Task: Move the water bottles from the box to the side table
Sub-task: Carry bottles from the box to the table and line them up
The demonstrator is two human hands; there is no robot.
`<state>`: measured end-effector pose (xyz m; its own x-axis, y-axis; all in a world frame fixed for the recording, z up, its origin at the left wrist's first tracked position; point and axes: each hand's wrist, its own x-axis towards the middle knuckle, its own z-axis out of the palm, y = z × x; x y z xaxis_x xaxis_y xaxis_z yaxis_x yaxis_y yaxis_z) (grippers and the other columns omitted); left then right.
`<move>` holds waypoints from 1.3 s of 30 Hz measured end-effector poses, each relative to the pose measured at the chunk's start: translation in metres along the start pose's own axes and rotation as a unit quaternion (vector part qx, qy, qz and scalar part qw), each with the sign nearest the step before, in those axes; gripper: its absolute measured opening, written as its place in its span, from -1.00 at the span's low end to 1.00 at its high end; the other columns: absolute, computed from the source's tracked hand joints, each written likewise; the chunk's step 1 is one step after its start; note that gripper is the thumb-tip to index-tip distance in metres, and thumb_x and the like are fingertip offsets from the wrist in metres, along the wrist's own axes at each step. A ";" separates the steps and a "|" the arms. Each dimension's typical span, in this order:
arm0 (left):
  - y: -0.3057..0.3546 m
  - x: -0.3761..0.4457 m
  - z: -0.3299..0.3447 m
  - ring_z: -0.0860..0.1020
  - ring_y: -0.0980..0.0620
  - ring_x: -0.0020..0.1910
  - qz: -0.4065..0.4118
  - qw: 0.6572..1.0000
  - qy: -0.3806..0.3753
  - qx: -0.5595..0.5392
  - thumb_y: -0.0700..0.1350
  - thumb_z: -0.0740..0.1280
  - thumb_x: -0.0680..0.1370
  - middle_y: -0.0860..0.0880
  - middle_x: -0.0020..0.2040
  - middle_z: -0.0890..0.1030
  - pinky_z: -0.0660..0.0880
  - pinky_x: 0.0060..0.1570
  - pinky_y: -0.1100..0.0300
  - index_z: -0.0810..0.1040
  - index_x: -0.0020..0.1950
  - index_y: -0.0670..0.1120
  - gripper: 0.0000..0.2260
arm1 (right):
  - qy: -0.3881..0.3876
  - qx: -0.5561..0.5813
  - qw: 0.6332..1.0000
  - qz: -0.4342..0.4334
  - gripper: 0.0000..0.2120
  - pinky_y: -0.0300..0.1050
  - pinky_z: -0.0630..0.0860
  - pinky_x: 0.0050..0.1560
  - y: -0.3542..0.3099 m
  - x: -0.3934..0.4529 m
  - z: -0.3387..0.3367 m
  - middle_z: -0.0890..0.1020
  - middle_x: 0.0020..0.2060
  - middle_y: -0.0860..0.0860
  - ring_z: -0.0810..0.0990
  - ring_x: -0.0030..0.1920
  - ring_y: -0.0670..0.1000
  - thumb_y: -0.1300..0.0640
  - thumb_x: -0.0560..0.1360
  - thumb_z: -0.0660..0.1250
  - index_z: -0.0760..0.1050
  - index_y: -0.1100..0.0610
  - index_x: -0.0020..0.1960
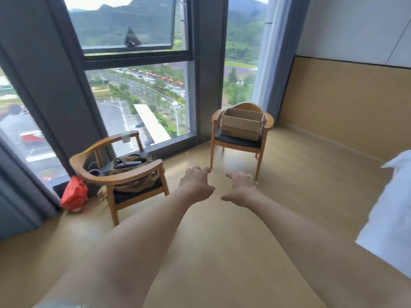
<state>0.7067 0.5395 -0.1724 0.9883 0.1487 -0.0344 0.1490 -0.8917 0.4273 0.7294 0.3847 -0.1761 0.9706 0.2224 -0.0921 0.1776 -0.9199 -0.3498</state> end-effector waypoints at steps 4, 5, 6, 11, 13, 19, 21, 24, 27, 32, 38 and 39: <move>0.017 0.088 0.014 0.37 -0.12 0.41 0.042 0.999 -0.023 0.002 0.01 0.46 0.52 -0.07 0.42 0.43 0.46 0.25 0.00 0.39 0.52 0.07 -0.42 | 0.009 0.005 0.999 0.050 -0.22 0.06 0.46 0.24 0.025 0.063 -0.010 0.50 0.35 0.05 0.41 0.37 0.15 -0.16 0.39 0.56 0.35 -0.09 0.53; 0.021 0.106 0.020 0.38 -0.12 0.40 0.049 0.998 -0.032 0.004 0.01 0.46 0.52 -0.08 0.42 0.43 0.47 0.24 -0.01 0.39 0.52 0.07 -0.42 | 0.009 0.002 0.998 0.062 -0.24 0.06 0.47 0.23 0.032 0.077 -0.010 0.50 0.34 0.05 0.42 0.36 0.15 -0.16 0.40 0.55 0.35 -0.08 0.52; 0.023 0.124 0.027 0.38 -0.12 0.39 0.055 0.998 -0.043 0.007 0.01 0.47 0.51 -0.08 0.42 0.43 0.48 0.24 -0.01 0.38 0.52 0.07 -0.41 | 0.009 0.001 0.997 0.073 -0.25 0.06 0.48 0.23 0.039 0.091 -0.011 0.50 0.33 0.05 0.43 0.35 0.15 -0.15 0.40 0.55 0.36 -0.07 0.51; 0.037 0.220 0.058 0.39 -0.13 0.38 0.083 0.994 -0.066 0.029 0.02 0.46 0.53 -0.10 0.41 0.45 0.46 0.27 -0.03 0.36 0.53 0.06 -0.40 | 0.009 0.019 0.995 0.095 -0.27 0.07 0.47 0.26 0.070 0.178 -0.010 0.49 0.33 0.06 0.41 0.37 0.16 -0.13 0.42 0.54 0.36 -0.05 0.52; 0.044 0.263 0.069 0.40 -0.13 0.38 0.091 0.993 -0.066 0.033 0.01 0.47 0.53 -0.10 0.40 0.46 0.48 0.26 -0.01 0.37 0.53 0.05 -0.41 | 0.017 0.027 0.995 0.095 -0.26 0.08 0.46 0.27 0.085 0.219 -0.012 0.49 0.34 0.06 0.41 0.37 0.16 -0.13 0.42 0.54 0.36 -0.04 0.52; 0.076 0.396 0.082 0.42 -0.11 0.35 0.077 0.994 -0.066 0.029 -0.03 0.48 0.53 -0.09 0.41 0.46 0.54 0.23 0.00 0.38 0.52 0.05 -0.42 | 0.014 0.051 0.994 0.091 -0.26 0.06 0.47 0.28 0.123 0.349 -0.032 0.48 0.38 0.05 0.40 0.40 0.15 -0.12 0.41 0.56 0.37 -0.05 0.51; 0.088 0.439 0.079 0.40 -0.11 0.37 0.075 0.995 -0.061 0.029 -0.05 0.47 0.53 -0.09 0.43 0.44 0.55 0.23 0.00 0.39 0.52 0.05 -0.43 | 0.005 0.052 0.995 0.087 -0.28 0.06 0.48 0.27 0.134 0.389 -0.045 0.49 0.38 0.05 0.41 0.39 0.16 -0.12 0.42 0.55 0.38 -0.05 0.50; 0.101 0.496 0.079 0.38 -0.11 0.40 0.080 0.995 -0.047 0.037 -0.03 0.48 0.51 -0.08 0.45 0.43 0.48 0.20 0.02 0.41 0.50 0.05 -0.44 | -0.015 0.051 0.995 0.086 -0.28 0.07 0.46 0.31 0.148 0.443 -0.062 0.48 0.41 0.05 0.38 0.41 0.17 -0.13 0.43 0.55 0.38 -0.04 0.50; 0.110 0.544 0.087 0.37 -0.12 0.41 0.077 0.994 -0.060 0.046 0.01 0.48 0.52 -0.08 0.44 0.44 0.46 0.19 0.02 0.42 0.48 0.05 -0.46 | -0.025 0.054 0.994 0.086 -0.27 0.04 0.47 0.30 0.159 0.490 -0.071 0.47 0.42 0.05 0.38 0.41 0.16 -0.10 0.43 0.55 0.36 -0.03 0.52; 0.117 0.627 0.103 0.40 -0.12 0.33 0.086 0.992 -0.077 0.057 0.04 0.47 0.53 -0.07 0.36 0.47 0.49 0.15 0.02 0.45 0.41 0.05 -0.52 | -0.048 0.051 0.994 0.090 -0.28 0.03 0.46 0.29 0.177 0.571 -0.077 0.47 0.37 0.08 0.39 0.38 0.16 -0.10 0.45 0.53 0.34 -0.05 0.53; 0.130 0.753 0.120 0.41 -0.11 0.29 0.109 0.988 -0.091 0.066 0.02 0.43 0.54 -0.06 0.32 0.46 0.56 0.14 -0.01 0.40 0.47 0.04 -0.49 | -0.047 0.043 0.992 0.106 -0.26 0.08 0.39 0.36 0.202 0.694 -0.076 0.43 0.43 0.06 0.34 0.44 0.17 -0.10 0.46 0.52 0.30 -0.06 0.55; 0.133 0.777 0.122 0.41 -0.11 0.28 0.117 0.986 -0.091 0.069 0.02 0.42 0.54 -0.07 0.31 0.47 0.55 0.17 -0.03 0.42 0.45 0.03 -0.51 | -0.047 0.039 0.992 0.107 -0.27 0.08 0.39 0.35 0.207 0.717 -0.077 0.44 0.41 0.06 0.35 0.43 0.17 -0.10 0.46 0.51 0.31 -0.06 0.55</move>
<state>1.4988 0.4845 -0.2528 0.9837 -0.1372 -0.1166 -0.0941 -0.9439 0.3166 1.4749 0.3288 -0.2427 0.9648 0.0563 -0.2568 -0.0482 -0.9224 -0.3833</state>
